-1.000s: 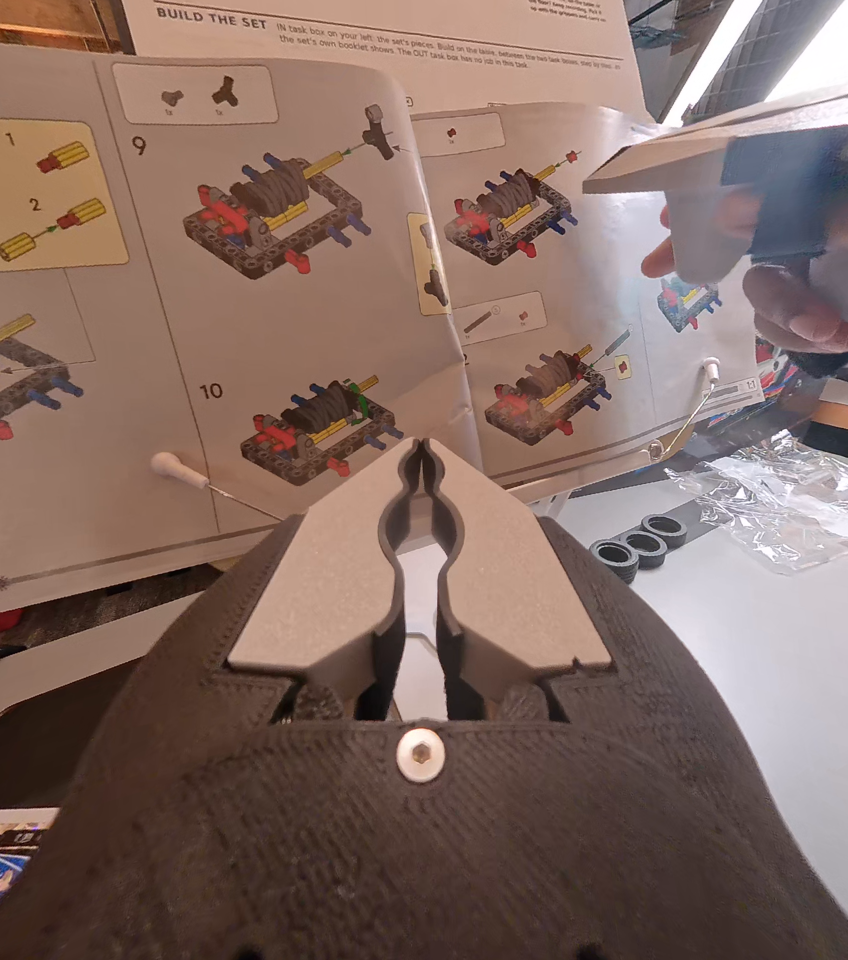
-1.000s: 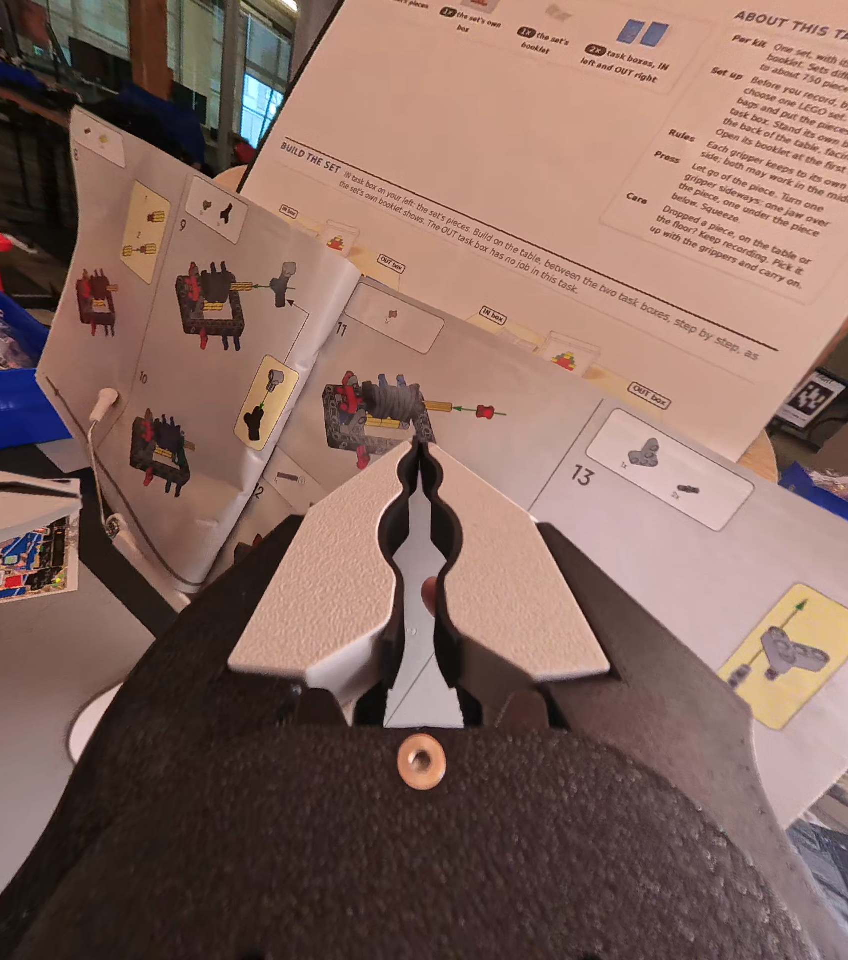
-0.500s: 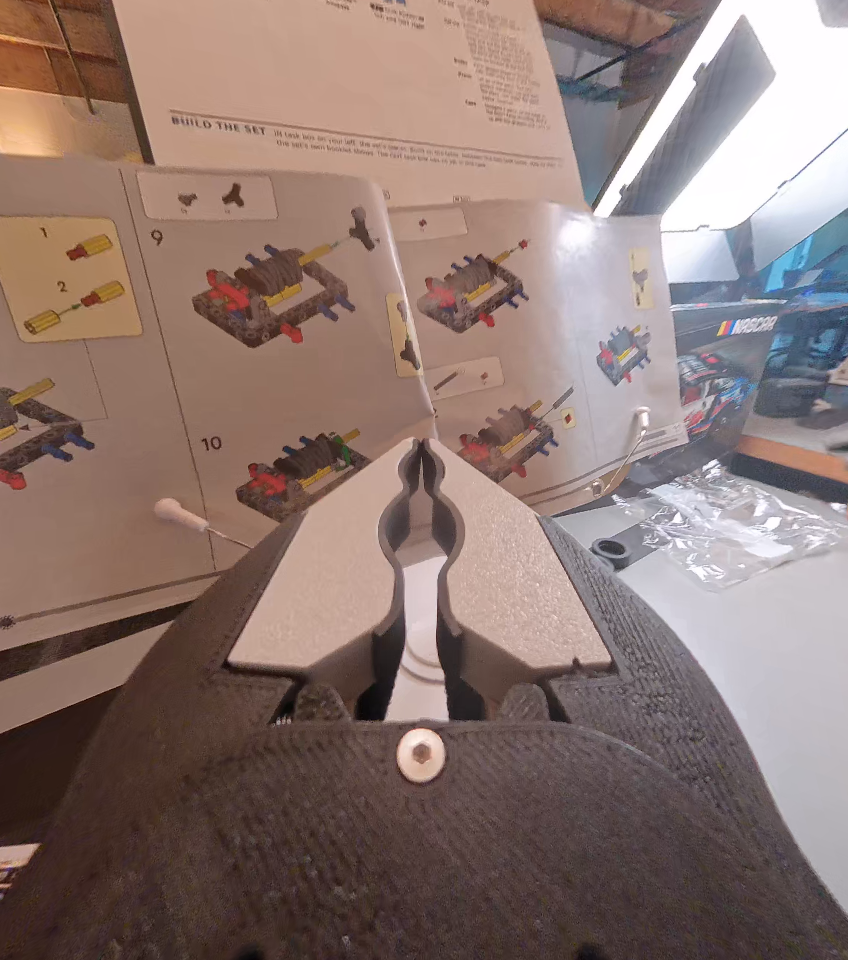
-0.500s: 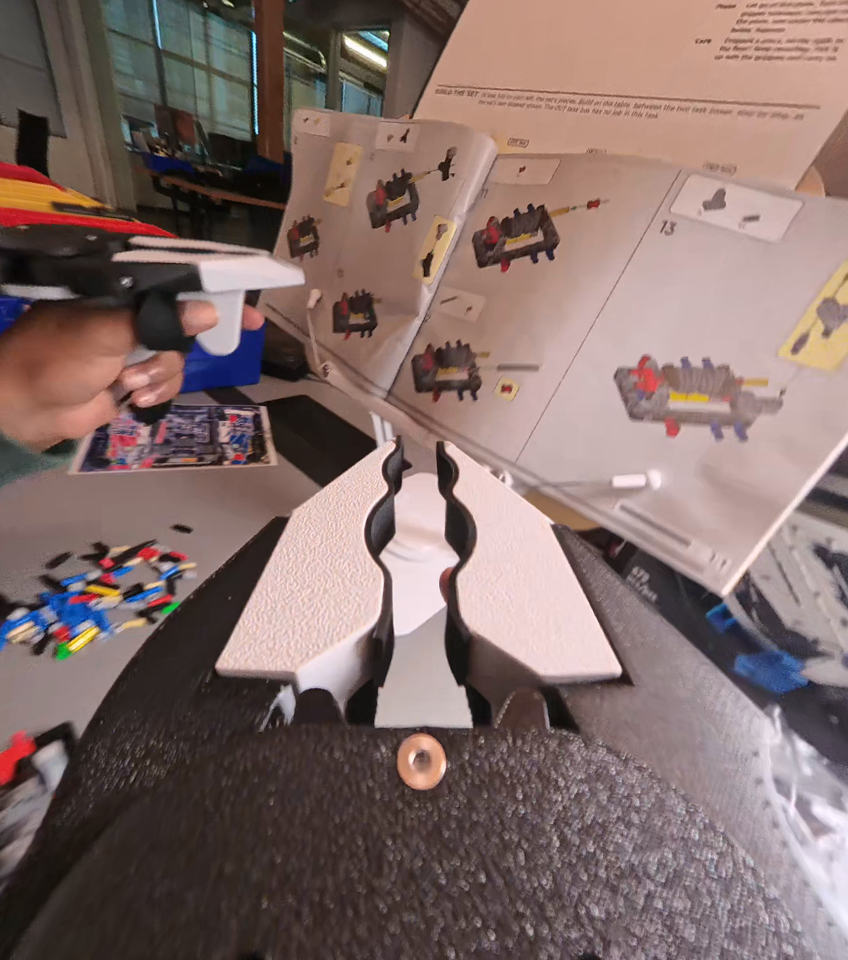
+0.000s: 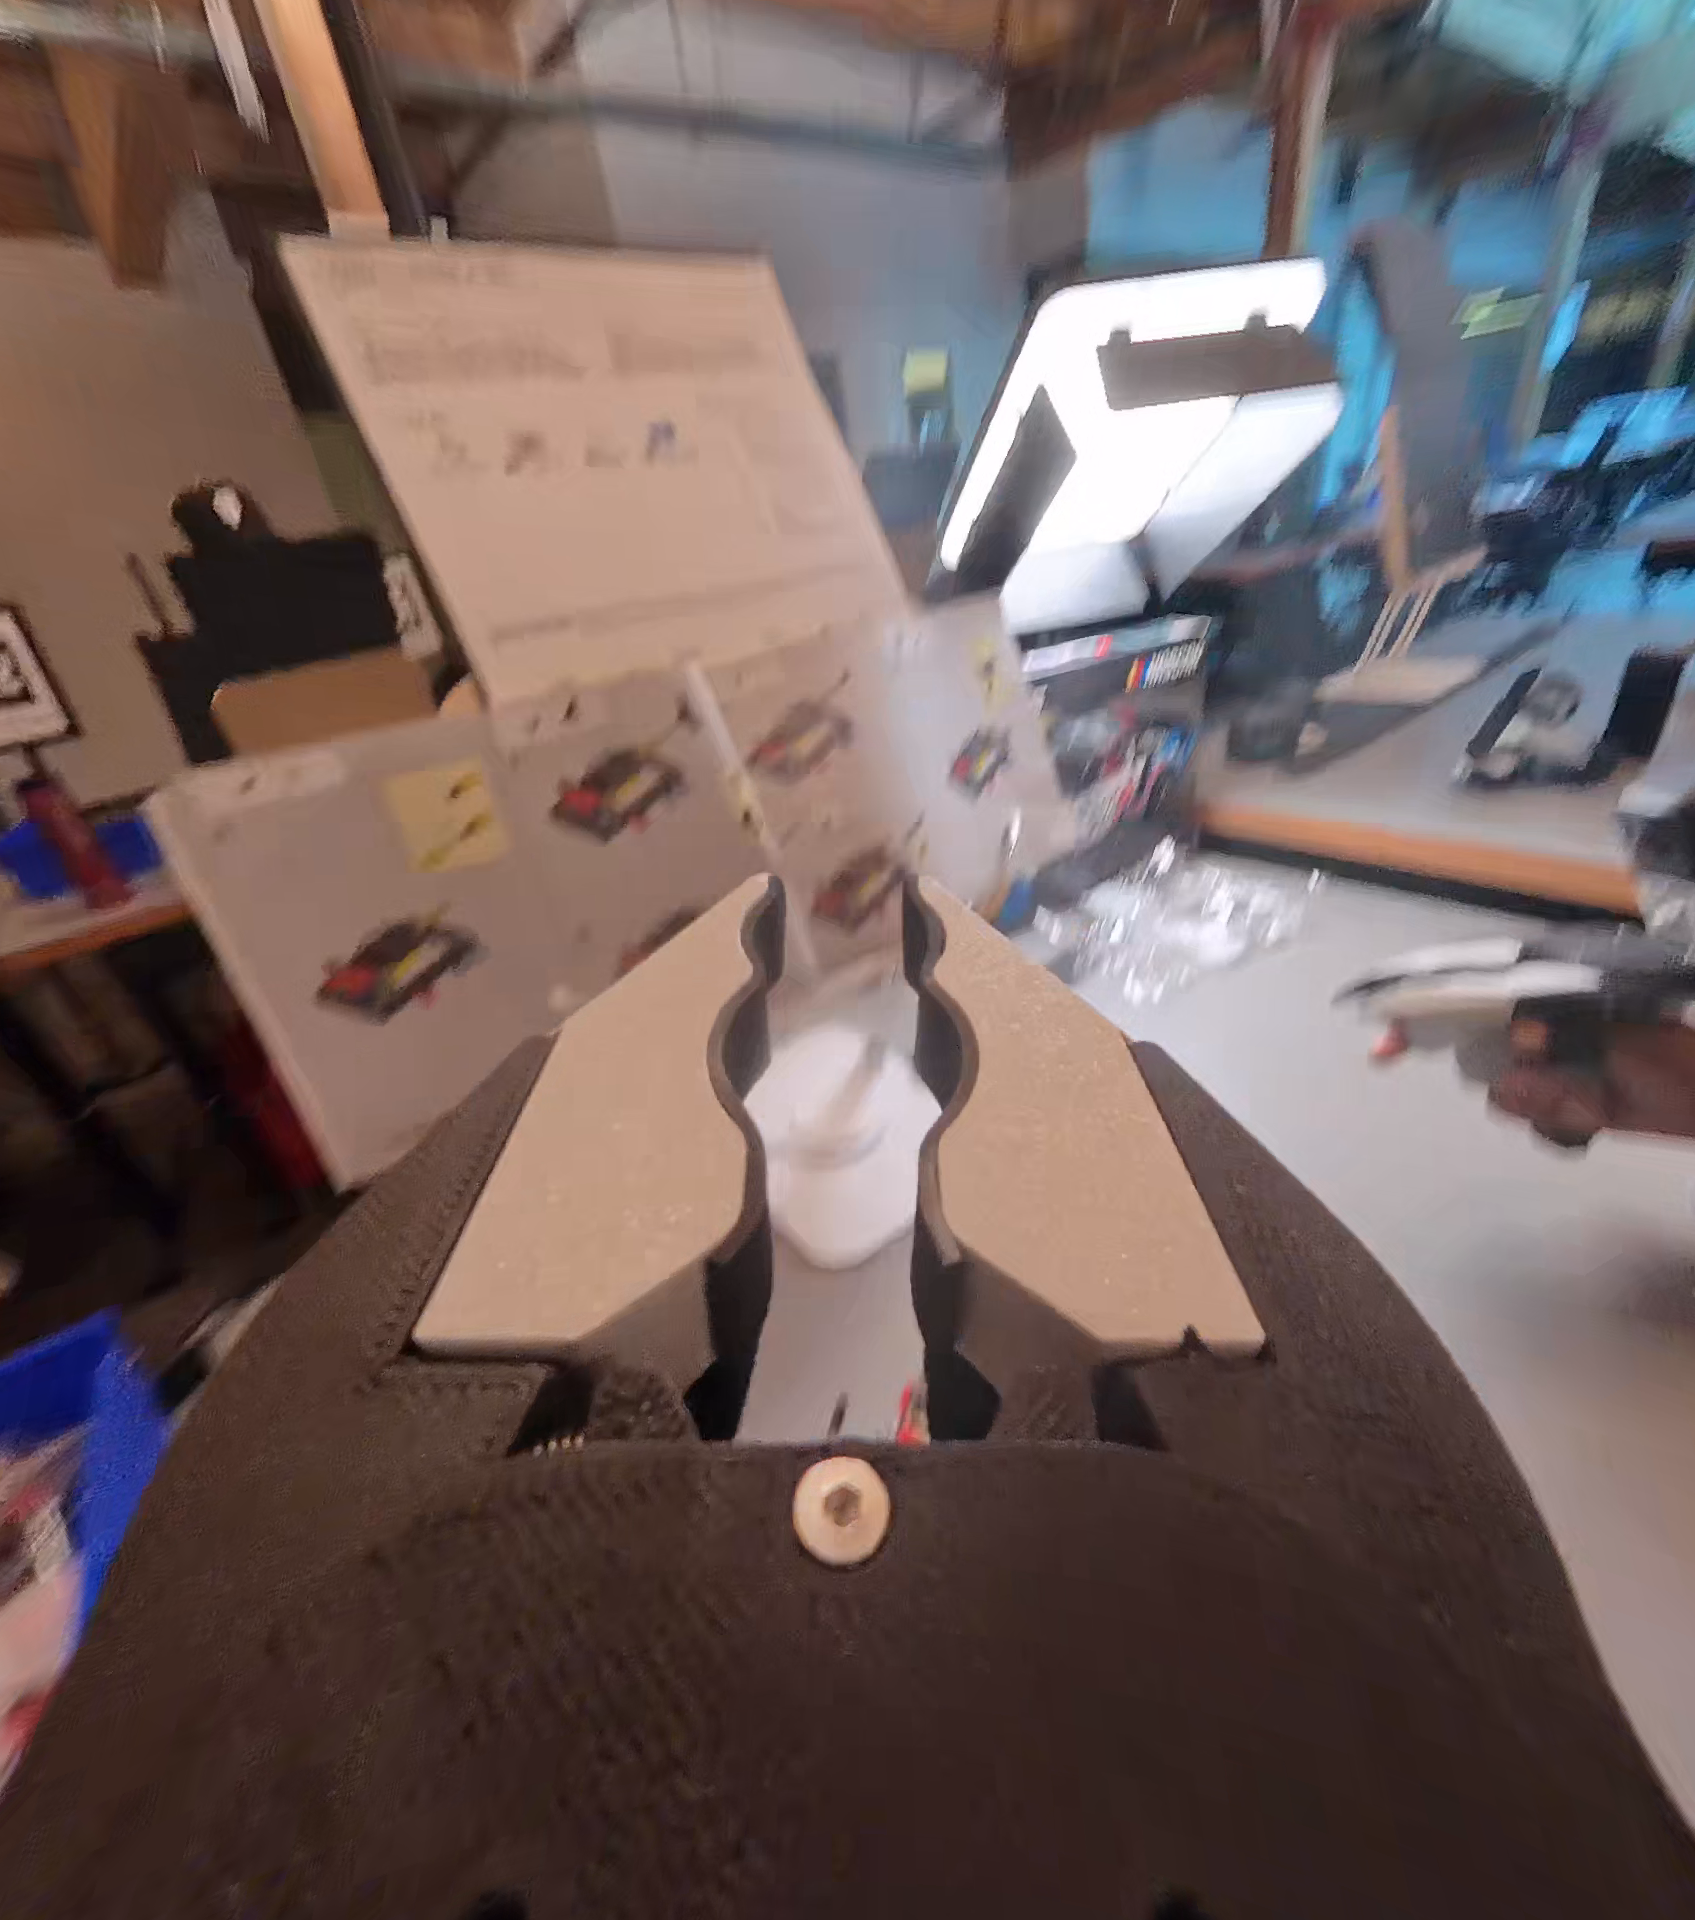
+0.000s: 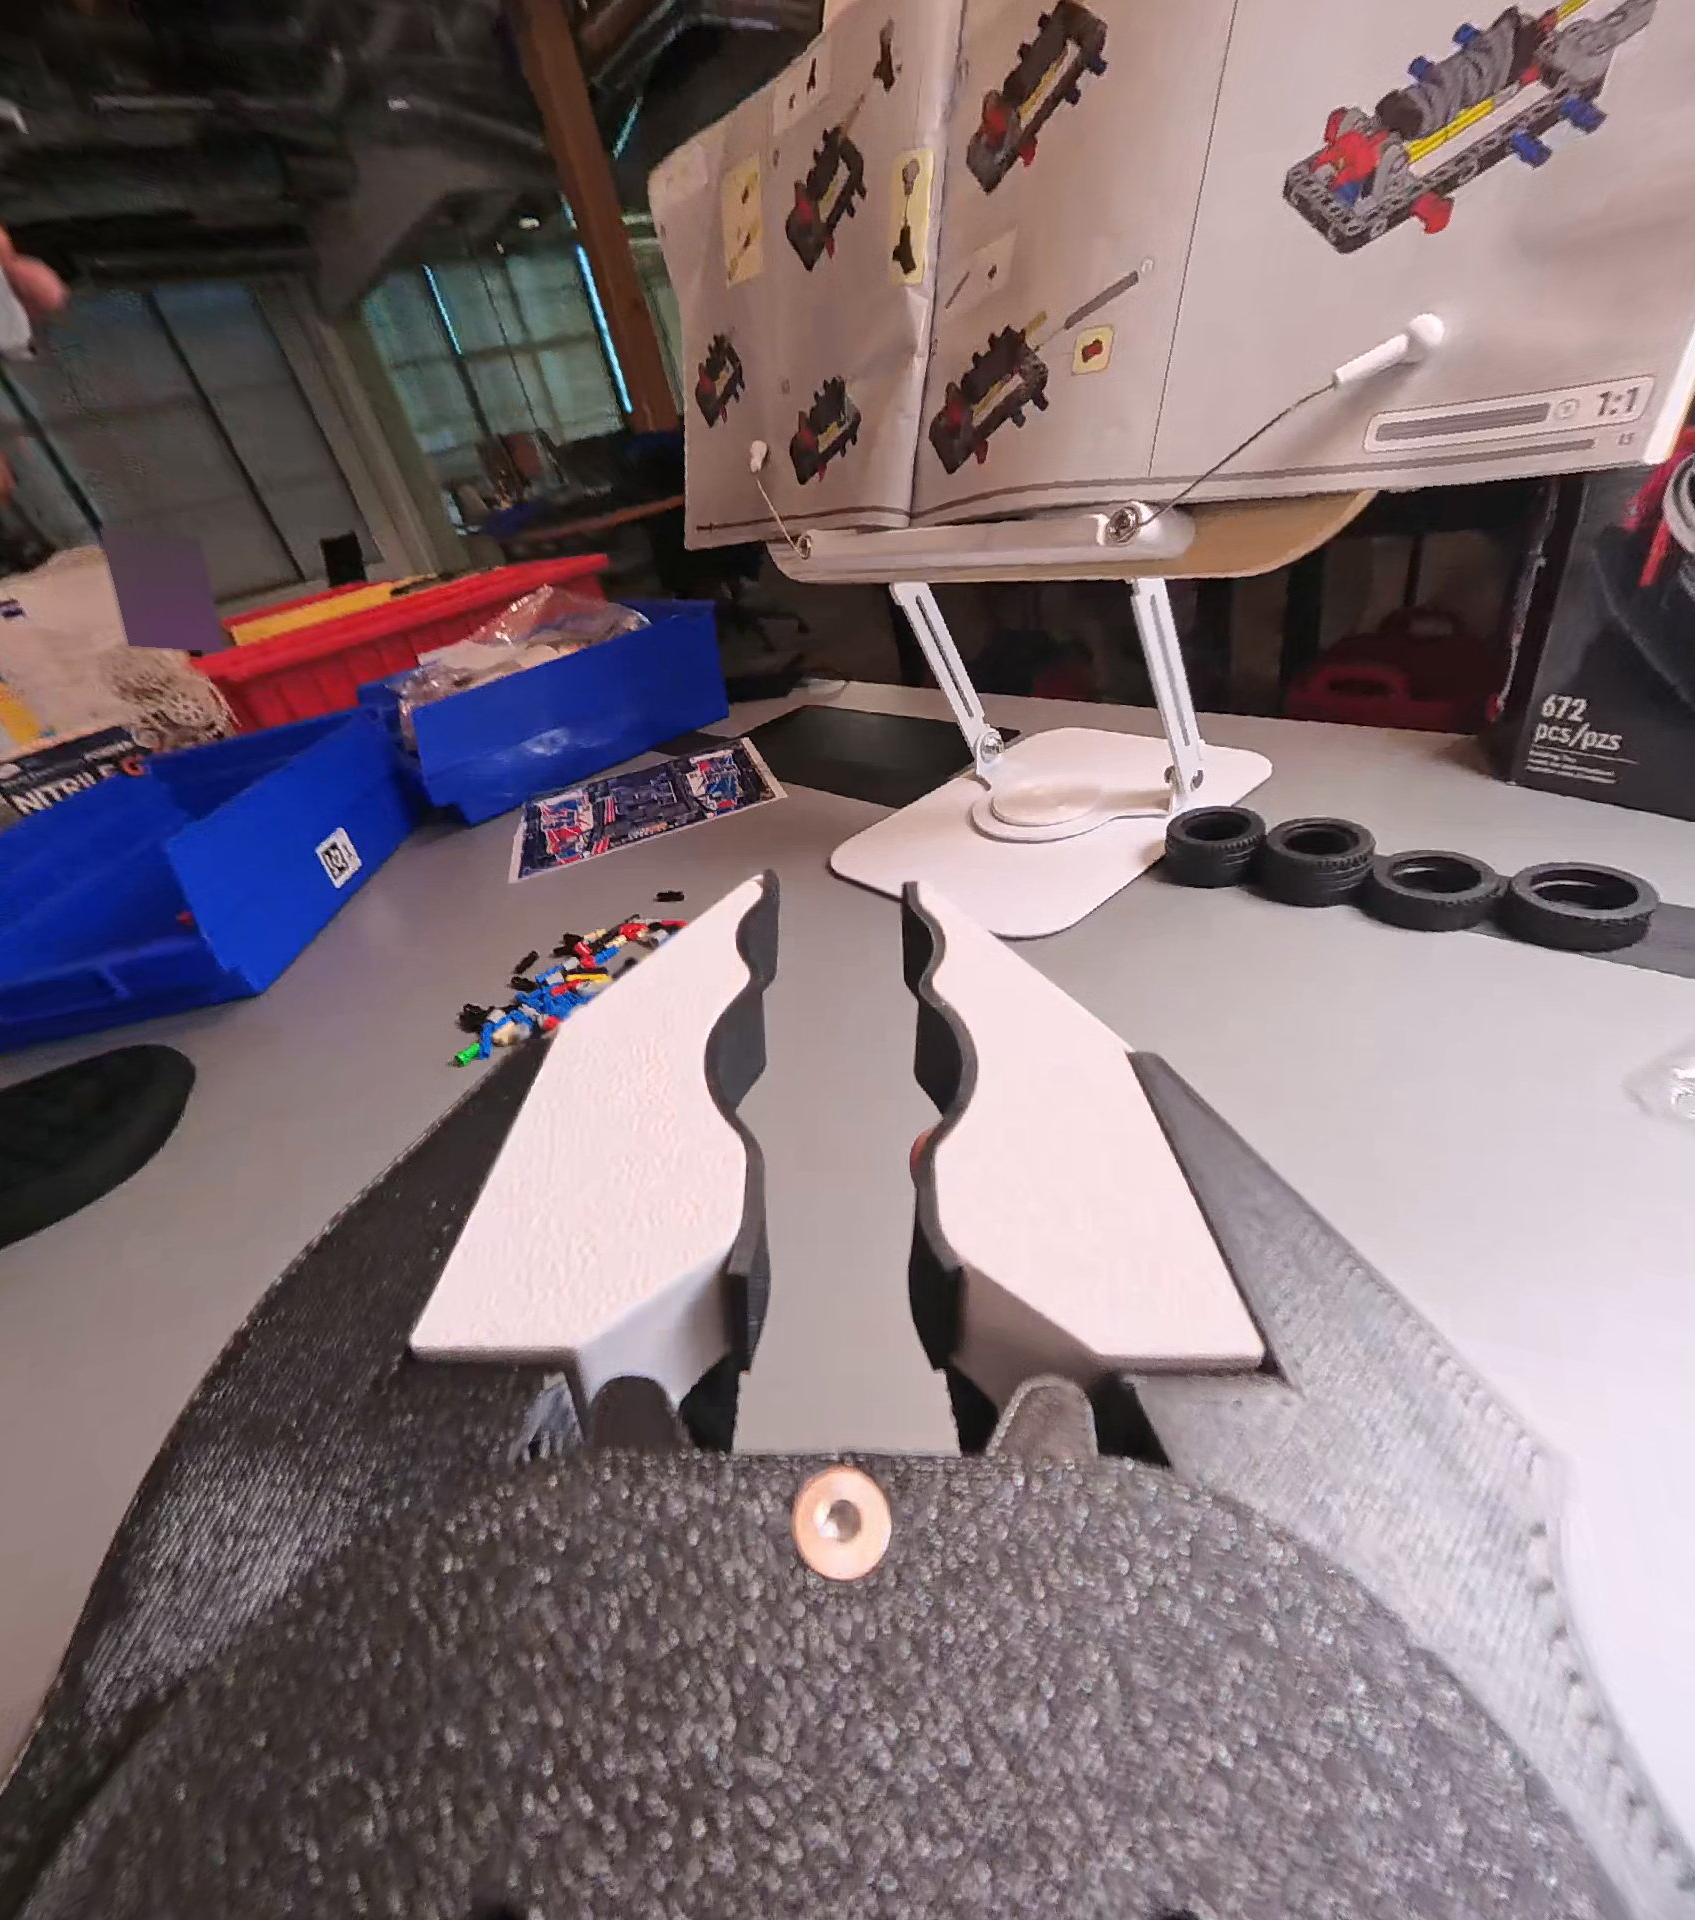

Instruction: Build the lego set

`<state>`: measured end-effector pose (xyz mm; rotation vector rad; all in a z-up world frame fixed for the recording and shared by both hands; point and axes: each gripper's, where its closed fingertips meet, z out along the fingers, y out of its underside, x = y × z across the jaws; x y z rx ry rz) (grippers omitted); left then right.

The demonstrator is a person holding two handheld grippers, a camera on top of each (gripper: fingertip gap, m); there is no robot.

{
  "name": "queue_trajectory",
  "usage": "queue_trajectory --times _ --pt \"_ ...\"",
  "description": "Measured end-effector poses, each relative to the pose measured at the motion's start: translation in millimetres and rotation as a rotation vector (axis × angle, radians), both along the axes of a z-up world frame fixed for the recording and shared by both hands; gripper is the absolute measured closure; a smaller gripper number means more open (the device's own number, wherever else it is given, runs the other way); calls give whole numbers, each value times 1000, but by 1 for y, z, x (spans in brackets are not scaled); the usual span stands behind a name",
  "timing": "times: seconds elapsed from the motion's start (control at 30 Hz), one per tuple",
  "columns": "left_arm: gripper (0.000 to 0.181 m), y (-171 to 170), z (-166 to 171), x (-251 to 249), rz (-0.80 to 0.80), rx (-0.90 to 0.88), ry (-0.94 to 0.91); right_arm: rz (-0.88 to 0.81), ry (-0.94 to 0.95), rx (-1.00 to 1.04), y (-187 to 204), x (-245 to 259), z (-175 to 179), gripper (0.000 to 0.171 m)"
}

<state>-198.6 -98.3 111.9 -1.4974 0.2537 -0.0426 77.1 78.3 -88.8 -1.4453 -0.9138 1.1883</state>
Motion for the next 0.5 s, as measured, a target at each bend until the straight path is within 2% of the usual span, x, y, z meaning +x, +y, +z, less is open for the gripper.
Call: queue_trajectory --times 0.1,0.17,0.23,0.33,0.5 --pt "147 -22 -64 -8 -13 -308 60 29 28 15 -6 -2 5 148" --pt "135 -36 -123 6 -108 -584 37 50 25 32 -13 -5 1 147" --pt "135 -45 -173 27 -187 -775 0 65 13 52 -20 -8 -4 147" --pt "141 -40 -229 55 -212 -894 -28 73 -21 83 -24 -11 -13 147" --pt "155 13 -290 36 -12 -896 3 104 -70 103 -30 -17 -26 147"
